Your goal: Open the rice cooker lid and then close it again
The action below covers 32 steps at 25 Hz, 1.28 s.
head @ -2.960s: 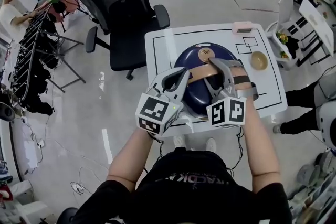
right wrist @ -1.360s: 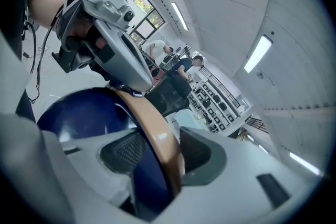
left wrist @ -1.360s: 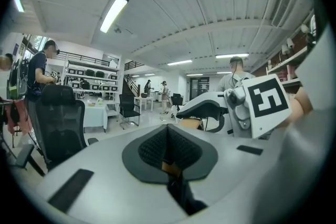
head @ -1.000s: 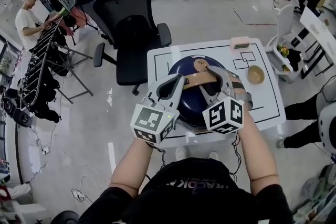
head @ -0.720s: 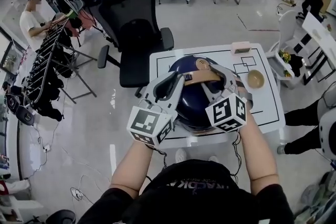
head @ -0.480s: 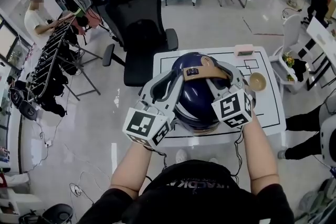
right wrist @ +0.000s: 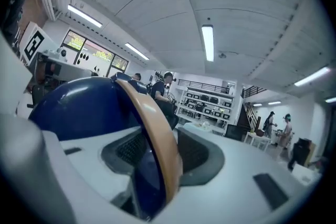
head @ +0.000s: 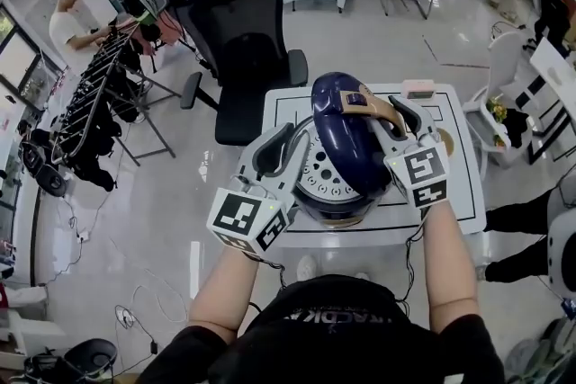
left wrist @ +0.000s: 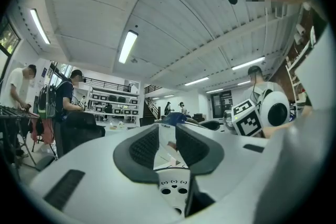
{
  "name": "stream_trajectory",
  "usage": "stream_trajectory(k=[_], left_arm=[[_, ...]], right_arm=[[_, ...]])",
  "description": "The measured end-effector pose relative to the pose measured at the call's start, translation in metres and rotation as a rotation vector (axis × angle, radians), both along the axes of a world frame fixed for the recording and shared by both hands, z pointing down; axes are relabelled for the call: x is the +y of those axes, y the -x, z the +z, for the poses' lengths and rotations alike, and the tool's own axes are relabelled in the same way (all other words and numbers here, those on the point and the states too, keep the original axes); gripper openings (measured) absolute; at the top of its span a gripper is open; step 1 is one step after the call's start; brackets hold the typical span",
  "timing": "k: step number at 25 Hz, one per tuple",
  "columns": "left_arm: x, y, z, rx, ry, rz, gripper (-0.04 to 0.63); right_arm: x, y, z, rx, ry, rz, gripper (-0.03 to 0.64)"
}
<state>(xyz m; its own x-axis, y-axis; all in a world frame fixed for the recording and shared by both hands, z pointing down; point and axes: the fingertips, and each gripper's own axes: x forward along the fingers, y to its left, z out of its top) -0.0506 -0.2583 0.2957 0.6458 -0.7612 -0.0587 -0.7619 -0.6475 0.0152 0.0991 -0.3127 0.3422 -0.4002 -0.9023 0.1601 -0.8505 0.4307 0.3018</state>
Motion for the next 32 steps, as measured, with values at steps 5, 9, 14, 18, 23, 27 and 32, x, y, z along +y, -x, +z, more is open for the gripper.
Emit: stream_trajectory(k=[5, 9, 14, 18, 23, 27, 32], left_arm=[[0.006, -0.014, 0.010, 0.000, 0.021, 0.005, 0.106], [0.011, -0.027, 0.017, 0.000, 0.040, 0.012, 0.107], [0.016, -0.047, 0.023, 0.002, 0.057, 0.015, 0.107], [0.015, -0.084, 0.032, -0.006, 0.076, 0.018, 0.110], [0.018, -0.099, 0.040, -0.012, 0.093, 0.017, 0.112], [0.022, -0.096, 0.044, -0.011, 0.106, 0.005, 0.114], [0.028, -0.097, 0.051, -0.007, 0.124, -0.011, 0.114]], right_arm=[[0.000, -0.028, -0.003, -0.114, 0.002, 0.016, 0.178], [0.002, -0.048, -0.005, -0.187, 0.011, 0.026, 0.172], [0.003, -0.077, -0.004, -0.267, 0.028, 0.042, 0.161], [0.001, -0.115, 0.001, -0.293, 0.035, 0.041, 0.149], [0.003, -0.125, 0.005, -0.307, 0.041, 0.029, 0.141], [0.004, -0.122, 0.008, -0.313, 0.049, 0.022, 0.133], [0.006, -0.119, 0.011, -0.325, 0.053, -0.001, 0.132]])
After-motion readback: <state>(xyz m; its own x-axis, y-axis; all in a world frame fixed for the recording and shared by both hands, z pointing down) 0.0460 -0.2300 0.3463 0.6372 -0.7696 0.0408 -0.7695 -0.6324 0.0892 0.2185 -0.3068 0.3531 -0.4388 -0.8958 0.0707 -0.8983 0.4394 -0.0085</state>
